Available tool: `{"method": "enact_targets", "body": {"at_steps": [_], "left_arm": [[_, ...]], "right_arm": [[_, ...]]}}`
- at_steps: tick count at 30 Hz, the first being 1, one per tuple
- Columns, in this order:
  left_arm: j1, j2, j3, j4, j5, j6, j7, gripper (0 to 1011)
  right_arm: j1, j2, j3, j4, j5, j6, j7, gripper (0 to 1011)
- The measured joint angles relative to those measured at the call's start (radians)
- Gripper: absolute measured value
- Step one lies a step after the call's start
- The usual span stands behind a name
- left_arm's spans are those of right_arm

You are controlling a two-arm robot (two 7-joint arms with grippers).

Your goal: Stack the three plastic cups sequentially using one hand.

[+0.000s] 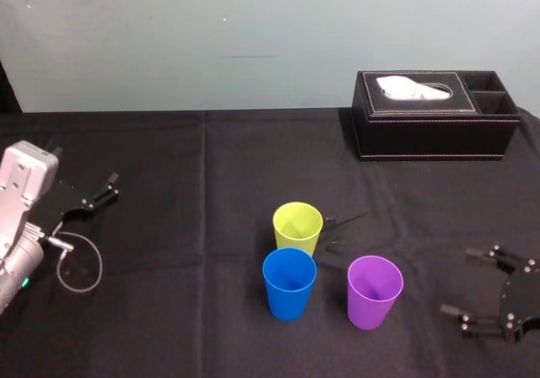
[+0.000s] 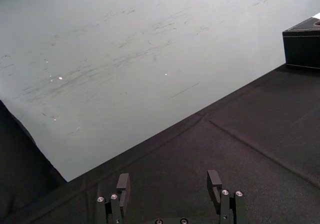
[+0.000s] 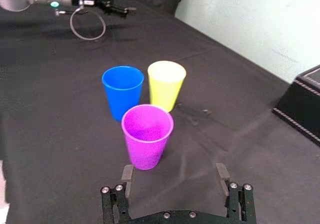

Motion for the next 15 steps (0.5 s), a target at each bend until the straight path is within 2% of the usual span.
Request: {"method": "enact_targets", "body": {"at_steps": [7,15], "left_arm": [[0.000,0.000,0.000,0.000,0.000,0.000,0.000,1010],[0.000,0.000,0.000,0.000,0.000,0.000,0.000,1010]], "right_arm": [[0.015,-0.015,-0.035,0.008,-0.021,0.006,0.010,1004],[0.070,-0.055,-0.092,0.043,-0.038,0.029,0.008,1004]]}}
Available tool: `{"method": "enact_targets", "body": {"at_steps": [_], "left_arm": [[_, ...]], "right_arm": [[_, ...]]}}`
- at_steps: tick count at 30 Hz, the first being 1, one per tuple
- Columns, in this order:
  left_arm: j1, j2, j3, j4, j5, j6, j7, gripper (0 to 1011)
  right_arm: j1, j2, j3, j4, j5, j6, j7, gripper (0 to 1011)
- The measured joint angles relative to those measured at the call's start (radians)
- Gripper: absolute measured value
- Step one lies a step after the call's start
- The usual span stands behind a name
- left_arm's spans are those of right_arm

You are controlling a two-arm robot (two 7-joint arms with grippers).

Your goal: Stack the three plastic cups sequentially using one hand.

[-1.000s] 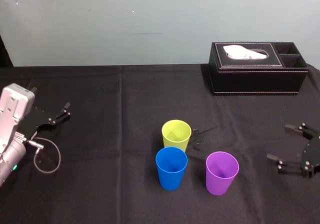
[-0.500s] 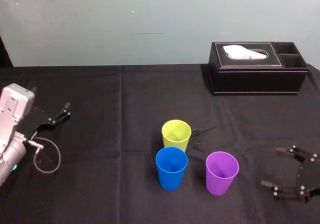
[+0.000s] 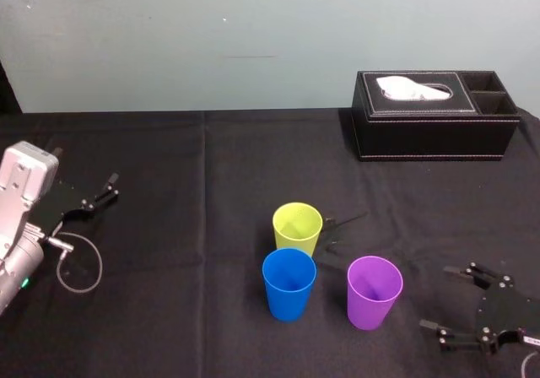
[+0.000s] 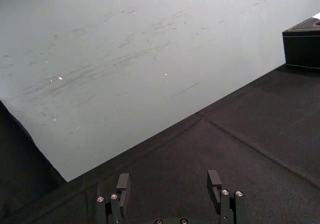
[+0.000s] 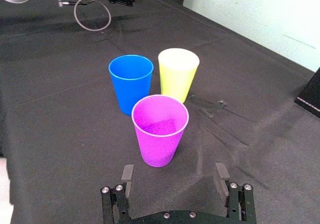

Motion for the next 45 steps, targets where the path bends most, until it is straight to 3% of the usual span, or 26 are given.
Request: {"method": "enact_targets", "body": {"at_steps": [9,14,45], "left_arm": [[0.000,0.000,0.000,0.000,0.000,0.000,0.000,1010],[0.000,0.000,0.000,0.000,0.000,0.000,0.000,1010],[0.000,0.000,0.000,0.000,0.000,0.000,0.000,1010]], "right_arm": [[0.066,-0.045,-0.064,0.046,-0.006,0.017,-0.002,1004],[0.083,-0.055,-0.080,0.059,-0.006,0.019,-0.002,1004],[0.137,-0.071,-0.142,0.075,0.006,0.014,0.007,1004]]}}
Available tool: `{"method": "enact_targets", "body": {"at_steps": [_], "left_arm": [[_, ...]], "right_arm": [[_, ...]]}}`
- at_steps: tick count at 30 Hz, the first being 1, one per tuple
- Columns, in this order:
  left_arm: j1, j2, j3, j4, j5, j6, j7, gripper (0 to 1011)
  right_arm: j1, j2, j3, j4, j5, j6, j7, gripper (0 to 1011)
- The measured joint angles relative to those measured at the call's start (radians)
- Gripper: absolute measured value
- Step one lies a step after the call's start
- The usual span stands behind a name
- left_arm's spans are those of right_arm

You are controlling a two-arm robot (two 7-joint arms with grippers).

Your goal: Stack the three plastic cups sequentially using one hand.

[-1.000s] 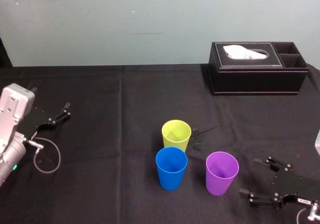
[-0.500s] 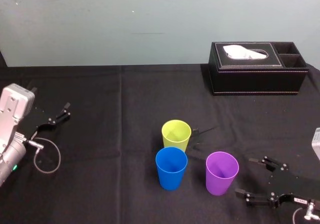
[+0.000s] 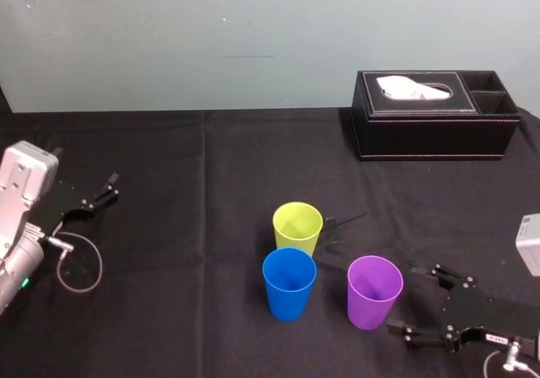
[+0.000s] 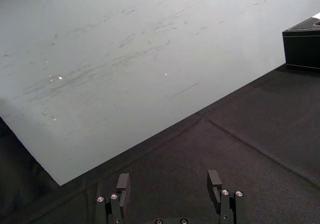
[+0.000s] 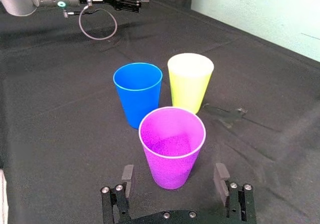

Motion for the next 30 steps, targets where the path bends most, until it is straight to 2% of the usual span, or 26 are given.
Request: {"method": "enact_targets", "body": {"at_steps": [30], "left_arm": [[0.000,0.000,0.000,0.000,0.000,0.000,0.000,1010]], "right_arm": [[0.072,-0.060,-0.062,0.030,-0.030,0.026,-0.033,1004]]}}
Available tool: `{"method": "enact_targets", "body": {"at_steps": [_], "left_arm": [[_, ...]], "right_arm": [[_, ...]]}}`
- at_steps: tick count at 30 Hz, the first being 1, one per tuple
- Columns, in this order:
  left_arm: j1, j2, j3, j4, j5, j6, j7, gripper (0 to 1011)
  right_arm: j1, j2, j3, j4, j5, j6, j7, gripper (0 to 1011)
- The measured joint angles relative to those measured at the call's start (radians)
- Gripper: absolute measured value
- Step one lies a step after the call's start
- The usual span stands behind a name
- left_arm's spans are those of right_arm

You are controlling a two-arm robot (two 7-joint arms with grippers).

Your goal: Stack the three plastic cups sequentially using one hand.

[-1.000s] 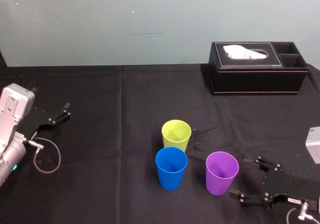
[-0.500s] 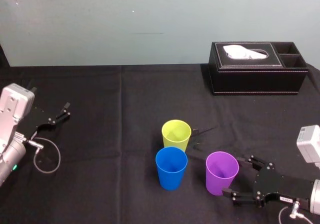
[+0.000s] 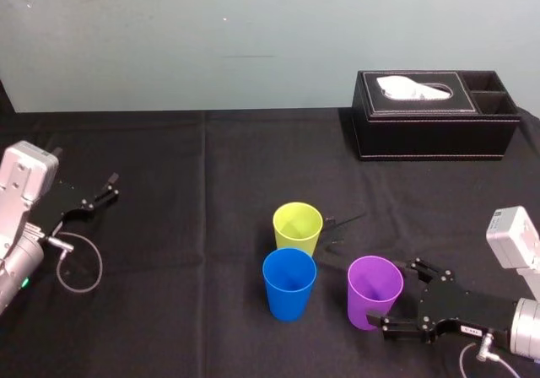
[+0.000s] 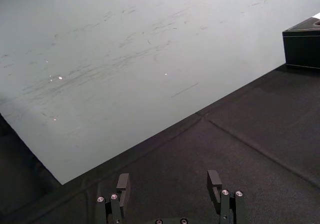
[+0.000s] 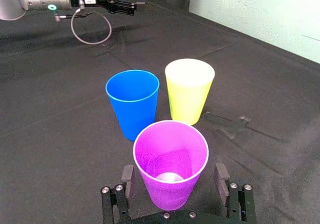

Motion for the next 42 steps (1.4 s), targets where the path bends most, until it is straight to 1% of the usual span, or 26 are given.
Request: {"method": "enact_targets", "body": {"at_steps": [11,26,29,31,32,36,42], "left_arm": [[0.000,0.000,0.000,0.000,0.000,0.000,0.000,1010],[0.000,0.000,0.000,0.000,0.000,0.000,0.000,1010],[0.000,0.000,0.000,0.000,0.000,0.000,0.000,1010],[0.000,0.000,0.000,0.000,0.000,0.000,0.000,1010],[0.000,0.000,0.000,0.000,0.000,0.000,0.000,1010],[0.000,0.000,0.000,0.000,0.000,0.000,0.000,1010],[0.000,0.000,0.000,0.000,0.000,0.000,0.000,1010]], "right_arm": [[0.015,-0.015,-0.008,0.005,-0.002,0.004,-0.010,1004],[0.013,-0.014,-0.008,0.005,-0.002,0.004,-0.009,1004],[0.013,-0.013,-0.007,0.005,-0.002,0.003,-0.009,940],[0.013,-0.013,-0.007,0.005,-0.002,0.003,-0.009,930],[0.013,-0.013,-0.007,0.005,-0.002,0.003,-0.009,890],[0.012,-0.013,-0.007,0.005,-0.002,0.003,-0.009,782],[0.012,-0.013,-0.007,0.005,-0.002,0.002,-0.009,742]]}}
